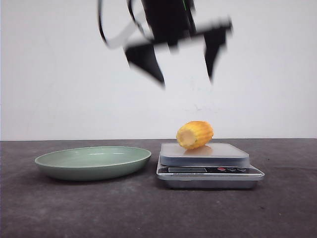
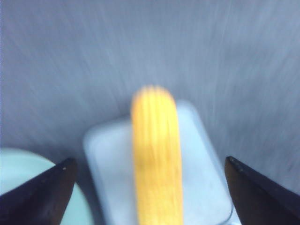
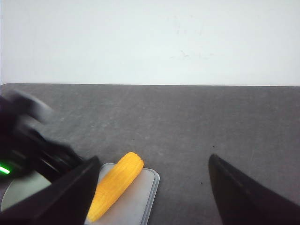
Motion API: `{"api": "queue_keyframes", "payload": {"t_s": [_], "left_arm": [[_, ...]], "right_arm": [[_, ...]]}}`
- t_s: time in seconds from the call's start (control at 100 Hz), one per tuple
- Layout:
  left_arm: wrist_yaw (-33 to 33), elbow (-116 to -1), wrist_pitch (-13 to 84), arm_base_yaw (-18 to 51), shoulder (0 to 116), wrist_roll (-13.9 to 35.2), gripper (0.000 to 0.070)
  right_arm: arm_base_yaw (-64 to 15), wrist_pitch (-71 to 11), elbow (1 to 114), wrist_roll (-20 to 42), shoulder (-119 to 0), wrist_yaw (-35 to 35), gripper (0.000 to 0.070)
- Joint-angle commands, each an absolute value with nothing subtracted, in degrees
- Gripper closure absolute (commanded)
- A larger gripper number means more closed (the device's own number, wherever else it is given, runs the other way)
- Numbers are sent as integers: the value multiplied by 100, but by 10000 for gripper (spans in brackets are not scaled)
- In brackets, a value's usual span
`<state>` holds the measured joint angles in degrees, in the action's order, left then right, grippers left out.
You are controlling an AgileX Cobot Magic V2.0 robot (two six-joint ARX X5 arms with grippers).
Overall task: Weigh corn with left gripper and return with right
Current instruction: 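Open the left gripper to set the corn on the scale, withdraw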
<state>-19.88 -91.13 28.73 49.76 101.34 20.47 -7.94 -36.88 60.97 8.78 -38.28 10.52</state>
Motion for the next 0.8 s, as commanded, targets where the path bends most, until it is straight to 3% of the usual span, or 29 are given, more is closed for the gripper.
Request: {"api": "queue_keyframes", "payload": {"t_s": [0.0, 0.28, 0.5, 0.79], "left_arm": [[-2200, -9297, 2936, 5033, 9679, 1518, 89], [-2569, -9297, 3734, 4925, 7161, 644, 98], [-2709, -9297, 4794, 4877, 5262, 687, 98], [-2915, -9295, 6320, 4875, 3446, 1457, 111]], "right_arm": [[-819, -3656, 6206, 823, -3850, 1050, 229], [-819, -3653, 6206, 816, -3850, 1059, 229], [-908, -3621, 6206, 825, -3970, 1223, 229], [-1269, -3557, 6206, 856, -4407, 1271, 229]]}}
